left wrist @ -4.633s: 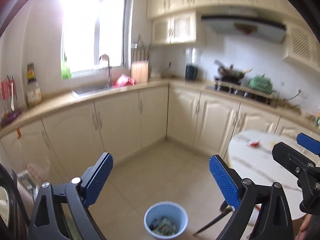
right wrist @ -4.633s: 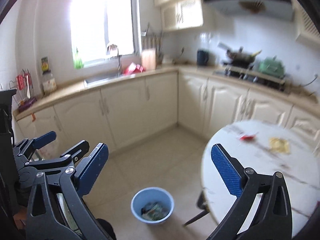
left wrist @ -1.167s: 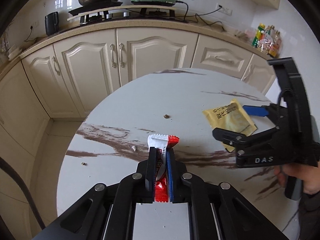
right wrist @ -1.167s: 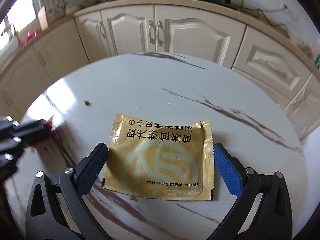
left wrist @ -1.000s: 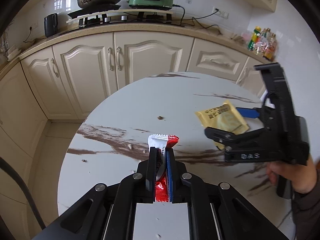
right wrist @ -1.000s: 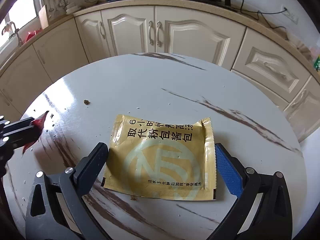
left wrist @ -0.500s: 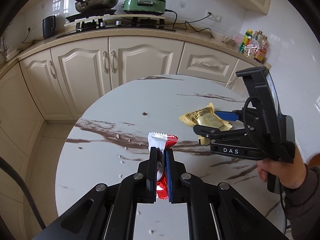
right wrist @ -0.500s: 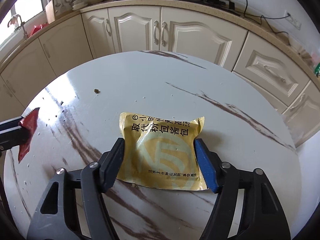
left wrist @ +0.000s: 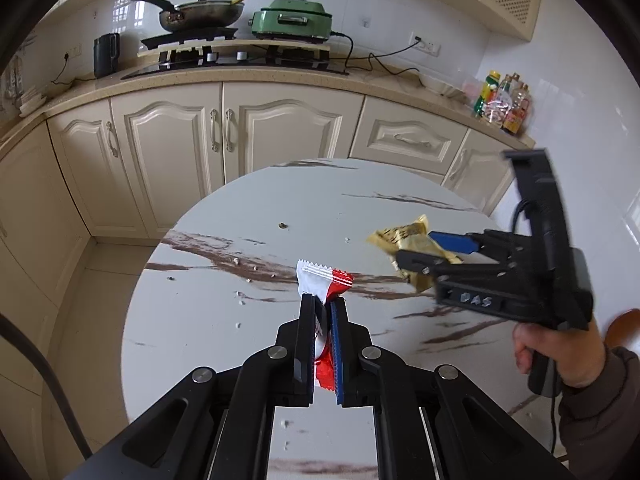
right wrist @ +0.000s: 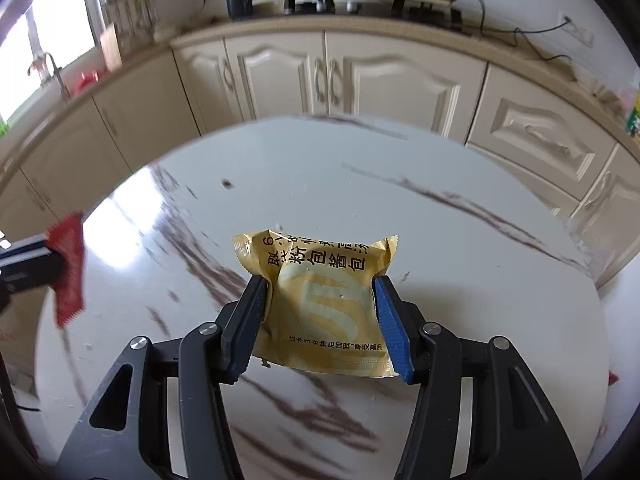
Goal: Collect trash
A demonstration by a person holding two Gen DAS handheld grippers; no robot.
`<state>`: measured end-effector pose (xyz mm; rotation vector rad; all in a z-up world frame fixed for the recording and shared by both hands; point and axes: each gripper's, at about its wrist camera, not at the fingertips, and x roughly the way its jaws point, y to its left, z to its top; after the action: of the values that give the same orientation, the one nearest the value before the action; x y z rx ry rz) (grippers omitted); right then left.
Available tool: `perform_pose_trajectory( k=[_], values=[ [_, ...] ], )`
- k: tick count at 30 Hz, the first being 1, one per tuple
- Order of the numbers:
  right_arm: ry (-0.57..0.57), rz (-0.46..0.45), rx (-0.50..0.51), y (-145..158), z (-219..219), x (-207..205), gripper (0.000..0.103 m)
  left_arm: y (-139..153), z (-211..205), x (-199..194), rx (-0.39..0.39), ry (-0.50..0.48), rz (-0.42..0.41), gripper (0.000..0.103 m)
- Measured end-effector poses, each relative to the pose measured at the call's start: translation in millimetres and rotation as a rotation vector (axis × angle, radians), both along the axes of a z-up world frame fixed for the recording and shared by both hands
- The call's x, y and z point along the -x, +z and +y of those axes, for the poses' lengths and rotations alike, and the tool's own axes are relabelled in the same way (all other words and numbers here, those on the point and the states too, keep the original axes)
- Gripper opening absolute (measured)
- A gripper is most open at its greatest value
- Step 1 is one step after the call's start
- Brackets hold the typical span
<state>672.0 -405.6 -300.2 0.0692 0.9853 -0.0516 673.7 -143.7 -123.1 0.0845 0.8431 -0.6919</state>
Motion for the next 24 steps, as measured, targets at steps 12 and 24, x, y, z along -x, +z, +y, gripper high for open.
perform_pose_trajectory(
  k=[12,24],
  values=[
    [0.092,-0.185,-0.069,85.9,75.0,55.1,0.053,32.1,63.4,82.2,0.105,0.023,-0.044,0.003],
    [0.221,-0.216,-0.137,104.8,176.6,91.8,0.053,53.5,158.0,188.1,0.159,0.089,-0.108,0.002]
  ],
)
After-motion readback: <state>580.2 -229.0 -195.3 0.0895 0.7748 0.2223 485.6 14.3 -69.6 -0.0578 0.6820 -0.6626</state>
